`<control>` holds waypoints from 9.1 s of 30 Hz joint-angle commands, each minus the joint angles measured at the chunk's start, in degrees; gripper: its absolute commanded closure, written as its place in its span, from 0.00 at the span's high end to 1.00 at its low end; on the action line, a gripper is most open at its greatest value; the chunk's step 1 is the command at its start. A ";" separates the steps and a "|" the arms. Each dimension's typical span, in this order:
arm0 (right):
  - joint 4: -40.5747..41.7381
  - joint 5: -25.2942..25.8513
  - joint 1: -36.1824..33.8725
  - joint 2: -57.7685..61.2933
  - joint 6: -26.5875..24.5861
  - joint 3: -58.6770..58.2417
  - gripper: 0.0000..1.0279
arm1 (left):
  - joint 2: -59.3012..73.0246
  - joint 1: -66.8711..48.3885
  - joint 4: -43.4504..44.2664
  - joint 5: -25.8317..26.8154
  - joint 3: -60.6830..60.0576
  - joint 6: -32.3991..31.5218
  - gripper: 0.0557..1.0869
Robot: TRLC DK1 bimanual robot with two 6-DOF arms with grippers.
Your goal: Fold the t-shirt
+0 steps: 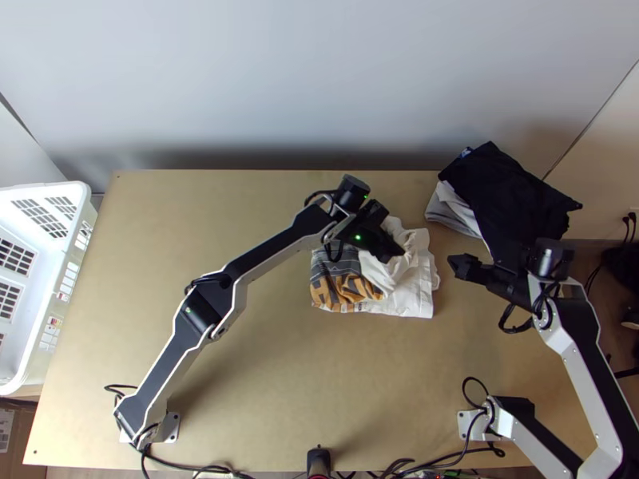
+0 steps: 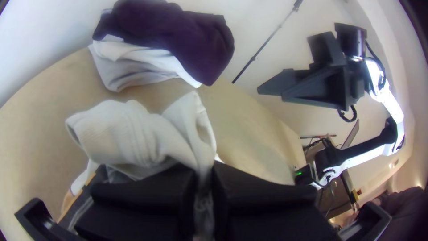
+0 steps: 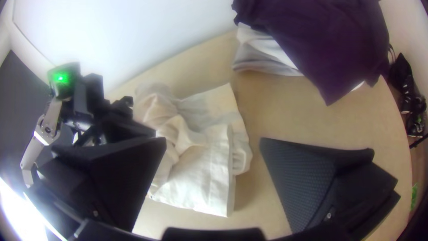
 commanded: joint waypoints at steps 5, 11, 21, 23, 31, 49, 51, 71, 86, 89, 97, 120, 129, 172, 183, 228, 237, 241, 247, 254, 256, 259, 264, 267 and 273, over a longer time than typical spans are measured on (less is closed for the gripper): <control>0.03 1.65 -0.38 -3.00 -0.12 -3.26 0.95 | 5.52 -1.76 4.92 -2.54 0.63 -0.53 0.49; 0.99 2.53 -0.38 -3.35 -0.91 -4.93 0.95 | 6.48 -4.04 4.75 -1.84 1.86 0.88 0.96; 2.58 2.62 0.76 -3.09 -1.17 -5.54 0.95 | -1.43 -2.55 5.19 -1.93 2.74 -2.64 0.96; 3.28 2.62 1.47 -2.56 -1.26 -5.54 0.95 | -4.15 -1.58 5.19 -1.84 2.74 -4.66 0.96; 5.83 2.62 7.53 2.98 0.06 -2.55 0.95 | -12.50 3.34 -2.11 -3.25 -1.04 -0.62 0.96; -3.05 -7.66 30.65 28.11 13.42 29.35 0.95 | -23.40 11.51 -9.14 -20.30 -36.20 27.86 0.95; -3.05 -7.75 31.70 31.19 13.24 32.25 0.95 | -22.87 11.60 -7.91 -21.35 -37.43 27.95 0.95; -9.82 -8.98 19.66 38.31 12.98 27.51 0.95 | -22.43 12.31 -5.27 -22.94 -37.43 27.77 0.95; -27.57 -6.96 11.31 30.57 3.22 18.54 0.95 | -21.46 11.51 -5.27 -23.73 -34.26 27.42 0.95; -27.75 -4.59 11.93 27.76 2.25 22.06 0.95 | -21.55 11.69 -5.54 -24.08 -34.17 27.51 0.95; -20.19 8.07 22.12 23.89 -0.21 34.80 0.95 | -22.96 11.95 -6.59 -24.08 -34.17 26.72 0.95; -8.32 19.14 19.22 37.61 3.57 22.23 0.95 | -29.46 18.11 -10.11 -19.68 -41.29 17.40 0.95; -9.11 23.01 18.96 32.07 3.66 21.62 0.95 | -26.12 20.92 -10.11 -10.72 -39.89 9.93 0.95; 1.52 42.52 60.53 37.61 -25.87 23.90 0.95 | -44.14 29.09 -5.10 -7.20 -54.30 11.86 0.95; 10.93 50.08 69.14 43.76 -28.68 28.12 0.95 | -46.25 31.55 -2.55 -8.43 -56.67 11.60 0.95; 15.94 67.75 63.34 57.56 -28.68 26.72 0.95 | -47.22 32.61 -0.53 -8.43 -55.53 11.60 0.95; 18.31 68.01 61.23 57.73 -29.48 26.54 0.74 | -47.57 32.87 -0.70 -8.35 -55.44 11.60 0.95; 21.03 70.30 61.85 57.64 -32.29 25.92 0.16 | -47.74 32.87 -0.70 -8.35 -55.44 11.42 0.95; 29.03 71.17 61.67 52.55 -34.05 23.29 0.03 | -48.01 32.70 -0.70 -8.35 -55.36 11.34 0.95; 31.23 66.34 59.39 42.00 -31.06 25.75 0.03 | -48.18 32.17 -0.70 -8.35 -55.44 10.98 0.95; 31.32 65.55 58.16 39.01 -29.91 26.10 0.03 | -48.10 31.73 -0.70 -8.35 -55.44 10.72 0.95; 31.05 65.29 56.31 35.76 -29.65 27.07 0.03 | -47.92 30.94 -0.70 -8.35 -55.36 10.63 0.95; 29.38 65.20 53.23 31.54 -30.09 30.14 0.03 | -47.83 30.06 -0.70 -8.43 -55.18 10.54 0.95; 29.73 65.20 51.21 29.70 -31.23 30.41 0.03 | -47.83 29.71 -0.70 -8.43 -54.83 10.63 0.95; 30.00 65.02 45.68 25.48 -32.73 32.78 0.03 | -47.57 29.53 -1.05 -8.61 -54.12 10.63 0.95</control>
